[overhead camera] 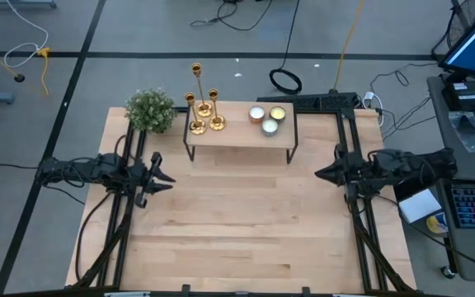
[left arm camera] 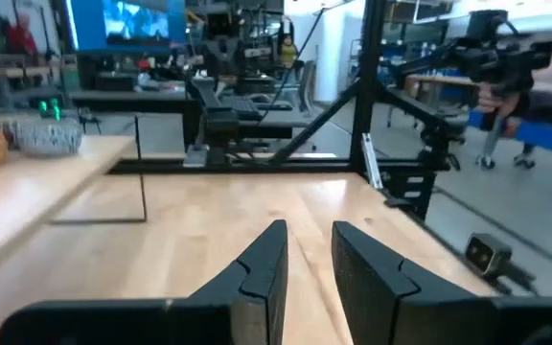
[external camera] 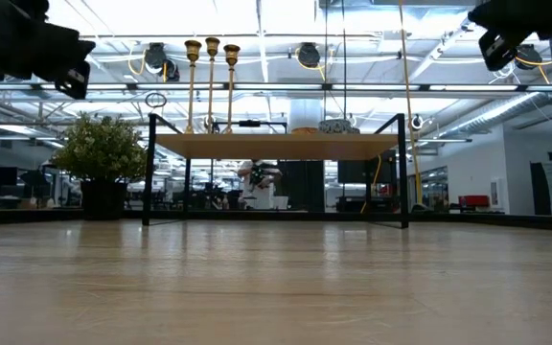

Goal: Pick & Place candle stick holders
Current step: Return to Home Position

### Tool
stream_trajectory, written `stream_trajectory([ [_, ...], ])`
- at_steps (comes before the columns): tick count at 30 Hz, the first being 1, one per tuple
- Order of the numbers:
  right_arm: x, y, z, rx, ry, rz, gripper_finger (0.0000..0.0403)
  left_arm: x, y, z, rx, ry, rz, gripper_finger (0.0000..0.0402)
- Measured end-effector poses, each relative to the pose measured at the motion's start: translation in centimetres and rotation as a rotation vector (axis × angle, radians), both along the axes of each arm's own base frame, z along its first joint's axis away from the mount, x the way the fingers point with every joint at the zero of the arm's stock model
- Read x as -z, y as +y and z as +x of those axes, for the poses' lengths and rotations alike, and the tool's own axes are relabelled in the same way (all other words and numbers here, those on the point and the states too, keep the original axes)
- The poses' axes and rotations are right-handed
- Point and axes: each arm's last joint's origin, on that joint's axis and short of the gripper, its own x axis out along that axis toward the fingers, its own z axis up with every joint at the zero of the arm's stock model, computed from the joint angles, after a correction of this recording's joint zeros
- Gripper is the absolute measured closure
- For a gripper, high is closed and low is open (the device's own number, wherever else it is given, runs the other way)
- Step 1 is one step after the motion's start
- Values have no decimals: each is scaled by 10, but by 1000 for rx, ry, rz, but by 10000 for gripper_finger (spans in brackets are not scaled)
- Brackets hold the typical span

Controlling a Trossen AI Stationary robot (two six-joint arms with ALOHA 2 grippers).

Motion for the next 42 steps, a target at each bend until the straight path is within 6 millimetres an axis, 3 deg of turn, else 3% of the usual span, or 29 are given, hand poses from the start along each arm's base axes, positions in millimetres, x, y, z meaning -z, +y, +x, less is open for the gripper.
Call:
stream_trajectory([
  [12, 39, 0, 9, 54, -61, -12, 394, 5, 0, 0, -8, 25, 64, 316],
  [18, 63, 1, 13, 56, -57, -10, 394, 27, 0, 6, -15, 12, 48, 316],
  [26, 59, -3, 0, 79, -154, -43, 394, 26, -1, 6, 1, 10, 57, 316],
  [31, 60, -3, 0, 107, -125, -28, 394, 26, -1, 6, 1, 13, 57, 316],
  [42, 92, -1, 10, 104, -107, 30, 394, 27, 0, 6, -7, 16, 57, 316],
])
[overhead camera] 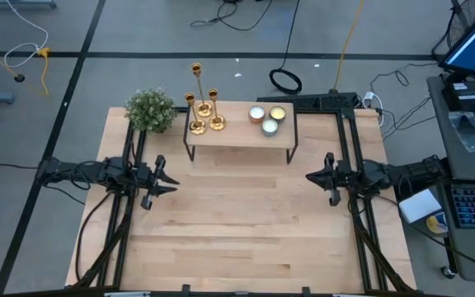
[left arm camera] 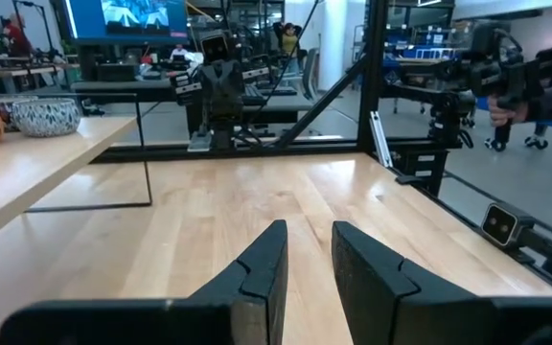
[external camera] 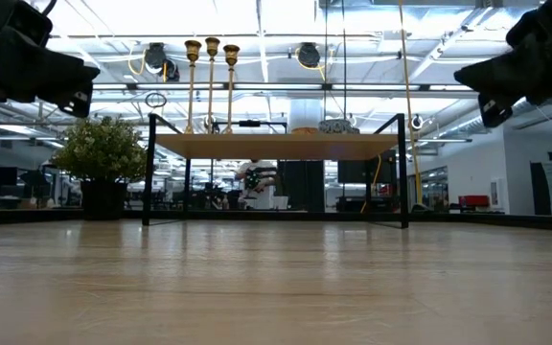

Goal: Pick & Place candle stick holders
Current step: Return to Home Position

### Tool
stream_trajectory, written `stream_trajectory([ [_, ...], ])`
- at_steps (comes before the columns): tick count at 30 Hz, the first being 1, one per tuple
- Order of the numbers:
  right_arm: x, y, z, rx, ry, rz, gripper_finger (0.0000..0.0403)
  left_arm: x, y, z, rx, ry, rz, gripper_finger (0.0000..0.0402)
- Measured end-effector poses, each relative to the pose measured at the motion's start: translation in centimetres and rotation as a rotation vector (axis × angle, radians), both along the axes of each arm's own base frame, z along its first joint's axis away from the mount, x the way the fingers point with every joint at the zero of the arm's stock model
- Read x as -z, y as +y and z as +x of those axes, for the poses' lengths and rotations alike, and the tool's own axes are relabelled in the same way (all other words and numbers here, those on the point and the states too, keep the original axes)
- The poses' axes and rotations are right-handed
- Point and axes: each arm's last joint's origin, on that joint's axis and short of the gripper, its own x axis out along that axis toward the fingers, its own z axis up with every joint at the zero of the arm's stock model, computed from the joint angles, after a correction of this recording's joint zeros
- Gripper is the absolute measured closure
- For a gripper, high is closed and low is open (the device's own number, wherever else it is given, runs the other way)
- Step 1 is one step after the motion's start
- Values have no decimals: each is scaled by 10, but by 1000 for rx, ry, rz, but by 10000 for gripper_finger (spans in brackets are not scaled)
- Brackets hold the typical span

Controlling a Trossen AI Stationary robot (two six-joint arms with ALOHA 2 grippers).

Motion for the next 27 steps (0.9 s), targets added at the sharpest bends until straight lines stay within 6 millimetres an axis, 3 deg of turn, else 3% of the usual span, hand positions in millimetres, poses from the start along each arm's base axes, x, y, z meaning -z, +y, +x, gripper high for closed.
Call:
stream_trajectory([
  [27, 3, 0, 1, 0, -12, -45, 394, 0, 0, 0, -1, 12, -55, 316],
])
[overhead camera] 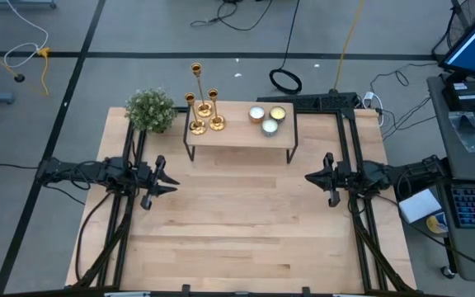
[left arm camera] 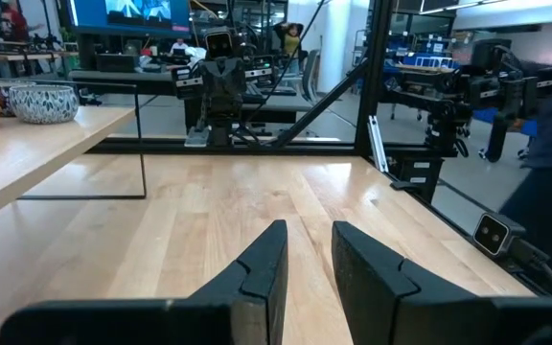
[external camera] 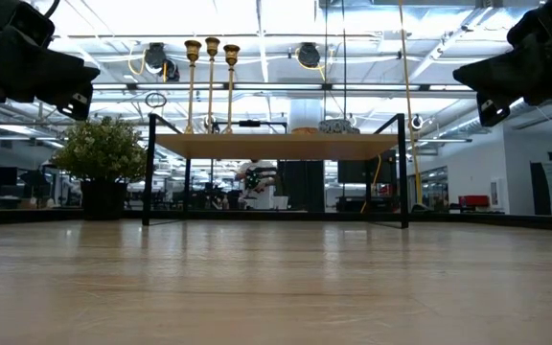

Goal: Pick & Place candle stick holders
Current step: Return to Home Position

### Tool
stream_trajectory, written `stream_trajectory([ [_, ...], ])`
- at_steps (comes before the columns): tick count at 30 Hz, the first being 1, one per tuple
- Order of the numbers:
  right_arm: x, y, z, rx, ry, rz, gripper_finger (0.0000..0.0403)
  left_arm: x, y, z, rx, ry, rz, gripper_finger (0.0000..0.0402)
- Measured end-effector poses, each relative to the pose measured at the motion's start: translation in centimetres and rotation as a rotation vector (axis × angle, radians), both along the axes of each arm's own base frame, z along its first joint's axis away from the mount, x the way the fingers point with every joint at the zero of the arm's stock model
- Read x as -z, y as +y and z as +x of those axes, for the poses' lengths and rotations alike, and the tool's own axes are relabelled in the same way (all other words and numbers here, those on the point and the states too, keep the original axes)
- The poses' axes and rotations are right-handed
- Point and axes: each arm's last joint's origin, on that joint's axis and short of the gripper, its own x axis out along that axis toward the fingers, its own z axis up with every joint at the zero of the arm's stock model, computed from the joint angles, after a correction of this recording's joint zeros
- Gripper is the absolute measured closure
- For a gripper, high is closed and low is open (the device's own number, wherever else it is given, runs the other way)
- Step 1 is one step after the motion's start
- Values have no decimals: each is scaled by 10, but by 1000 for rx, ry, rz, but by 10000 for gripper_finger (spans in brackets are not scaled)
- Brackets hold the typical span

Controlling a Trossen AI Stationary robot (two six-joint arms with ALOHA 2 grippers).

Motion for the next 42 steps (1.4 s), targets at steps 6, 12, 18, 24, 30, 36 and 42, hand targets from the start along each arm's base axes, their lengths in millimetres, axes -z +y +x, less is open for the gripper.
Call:
stream_trajectory([
  [6, 0, 0, 0, 0, 0, 0, 394, 0, 0, 0, 0, 0, 0, 316],
  [12, 0, 0, 0, 0, 0, 0, 394, 0, 0, 0, 0, 0, -1, 316],
  [18, 0, 0, 0, 0, 0, 0, 394, 0, 0, 0, 0, 0, -1, 316],
  [24, -1, 0, -1, 2, -15, 3, 394, 0, 0, 0, 0, 0, -1, 316],
  [30, -2, 0, -1, 4, -25, 6, 394, 0, 0, 0, 0, 0, -1, 316],
  [36, -2, 0, -1, 4, -26, 6, 394, 0, 0, 0, 0, 0, -1, 316],
  [42, -2, 0, 0, 4, -20, 5, 394, 0, 0, 0, 0, 0, -1, 316],
])
